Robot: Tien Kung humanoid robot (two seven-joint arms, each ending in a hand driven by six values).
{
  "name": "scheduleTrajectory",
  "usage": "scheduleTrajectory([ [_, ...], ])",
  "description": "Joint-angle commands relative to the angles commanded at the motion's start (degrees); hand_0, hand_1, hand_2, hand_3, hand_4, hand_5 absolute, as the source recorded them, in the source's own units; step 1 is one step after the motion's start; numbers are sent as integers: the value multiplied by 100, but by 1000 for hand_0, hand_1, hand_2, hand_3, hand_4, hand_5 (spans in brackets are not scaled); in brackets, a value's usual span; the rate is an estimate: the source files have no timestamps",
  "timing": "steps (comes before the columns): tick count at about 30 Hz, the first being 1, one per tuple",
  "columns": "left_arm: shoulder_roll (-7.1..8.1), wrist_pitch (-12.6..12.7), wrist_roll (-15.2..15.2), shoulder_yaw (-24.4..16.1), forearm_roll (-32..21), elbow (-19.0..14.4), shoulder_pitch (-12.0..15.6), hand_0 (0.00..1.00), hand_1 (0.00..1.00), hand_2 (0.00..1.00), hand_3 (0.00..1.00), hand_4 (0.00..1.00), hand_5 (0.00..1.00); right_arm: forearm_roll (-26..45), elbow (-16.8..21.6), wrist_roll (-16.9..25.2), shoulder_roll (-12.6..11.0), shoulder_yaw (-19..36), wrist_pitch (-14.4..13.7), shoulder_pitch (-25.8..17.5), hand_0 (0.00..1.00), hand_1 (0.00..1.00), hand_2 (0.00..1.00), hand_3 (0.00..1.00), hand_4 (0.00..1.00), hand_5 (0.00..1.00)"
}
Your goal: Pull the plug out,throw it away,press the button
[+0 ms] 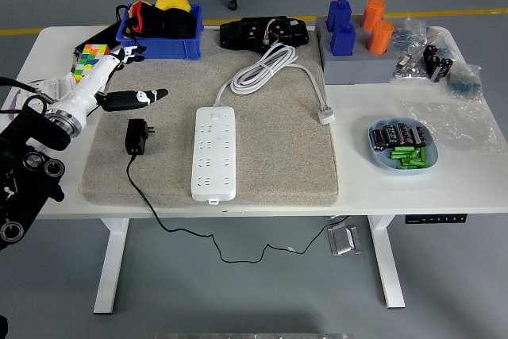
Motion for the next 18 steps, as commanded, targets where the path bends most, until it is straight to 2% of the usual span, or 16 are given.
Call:
scheduleTrajectory([
  [18, 1, -7, 1, 43, -16, -5, -5, 913, 909, 854, 910, 912, 335, 13, 3, 0, -8, -35, 0, -20, 767, 729, 724, 713, 883, 658],
])
